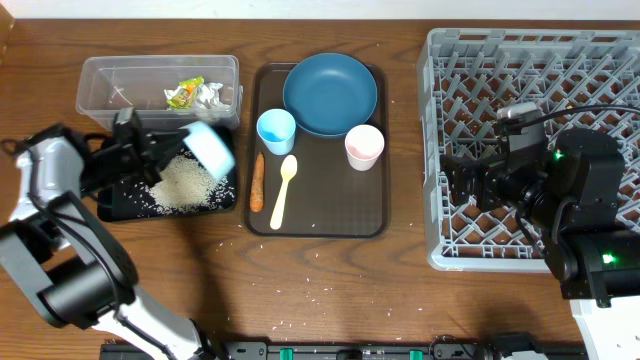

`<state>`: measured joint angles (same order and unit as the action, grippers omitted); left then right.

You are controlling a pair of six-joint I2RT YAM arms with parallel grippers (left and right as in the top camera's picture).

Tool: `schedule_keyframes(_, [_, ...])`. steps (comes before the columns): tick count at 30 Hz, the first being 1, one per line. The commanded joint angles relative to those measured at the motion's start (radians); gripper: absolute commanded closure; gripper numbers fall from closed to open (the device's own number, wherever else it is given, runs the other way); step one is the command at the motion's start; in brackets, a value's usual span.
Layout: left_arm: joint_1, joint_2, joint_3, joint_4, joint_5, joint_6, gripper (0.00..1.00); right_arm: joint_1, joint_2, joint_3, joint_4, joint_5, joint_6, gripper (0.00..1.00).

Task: Sort waste into correct bins and load items into the dishwasher rack
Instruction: 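Return the empty bowl with the left gripper onto the brown tray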

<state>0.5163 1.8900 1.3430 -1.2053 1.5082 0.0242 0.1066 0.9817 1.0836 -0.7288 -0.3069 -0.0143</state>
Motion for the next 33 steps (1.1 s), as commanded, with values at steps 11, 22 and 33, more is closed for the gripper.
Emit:
schedule_keyframes(11, [-0.587,-0.189,0.006,0.117,-0.745,-0.212,0.94,-0.008,0.005,0.016,0.037,-0.119,0.003,0.02])
schedule_keyframes(22, [-1.030,-0.139,0.002,0.320,-1.283,-0.453,0.94,-0.008,0.076,0.016,0.035,-0.112,0.022,0.09])
schedule_keyframes(33, [-1.142,-0.063,0.004,0.404,-1.329,-0.453,0.75,-0.008,0.107,0.016,0.045,-0.112,0.029,0.10])
